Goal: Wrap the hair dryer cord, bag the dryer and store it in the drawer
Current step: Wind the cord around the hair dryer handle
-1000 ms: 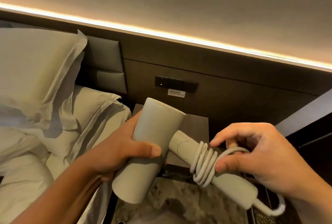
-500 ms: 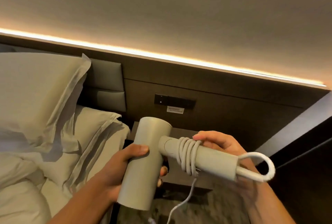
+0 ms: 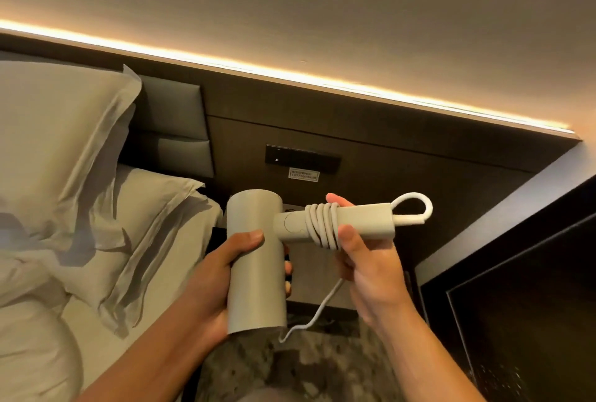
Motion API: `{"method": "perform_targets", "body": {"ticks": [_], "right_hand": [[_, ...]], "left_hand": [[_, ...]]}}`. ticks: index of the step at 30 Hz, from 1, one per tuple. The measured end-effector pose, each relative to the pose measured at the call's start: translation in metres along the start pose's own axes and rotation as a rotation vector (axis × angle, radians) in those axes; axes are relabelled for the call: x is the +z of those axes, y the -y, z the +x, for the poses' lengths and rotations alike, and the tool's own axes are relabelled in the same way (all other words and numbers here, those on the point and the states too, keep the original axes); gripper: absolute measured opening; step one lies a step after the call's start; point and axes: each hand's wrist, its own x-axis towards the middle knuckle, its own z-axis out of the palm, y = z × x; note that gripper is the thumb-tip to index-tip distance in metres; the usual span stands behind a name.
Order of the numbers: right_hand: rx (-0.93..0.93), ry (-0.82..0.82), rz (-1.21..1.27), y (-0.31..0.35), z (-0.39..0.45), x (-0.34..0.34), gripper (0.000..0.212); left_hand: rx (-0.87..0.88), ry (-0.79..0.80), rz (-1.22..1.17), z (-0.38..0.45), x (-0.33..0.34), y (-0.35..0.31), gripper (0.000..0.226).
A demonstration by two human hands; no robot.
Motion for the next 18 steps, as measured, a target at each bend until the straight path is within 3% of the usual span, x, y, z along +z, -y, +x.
{"method": "perform_targets", "body": {"ticks": [3,6,12,15,18], "right_hand": [[0.033,-0.161,0.034,-0.009,-0.002,0.006,0.047],[0.056,-0.179,0.013,-0.013,-0.004,0.007,0.057],[0.053,-0.132,-0.01,-0.013,-0.004,0.012,0.06],[0.146,-0.13,-0.165,-0.02,-0.004,0.011,0.063],[0.211,-0.129,-0.384,-0.027,-0.003,0.012,0.044]], "left_hand": [[0.111,-0.149,0.118,-0.004,0.008,0.006,0.085],[0.204,-0.223,0.138,-0.009,0.011,0.013,0.089],[0.325,-0.224,0.093,-0.016,0.006,0.021,0.088],[0.516,-0.359,0.295,-0.016,0.0,0.017,0.084],[0.623,-0.471,0.455,-0.016,-0.007,0.019,0.084]]}}
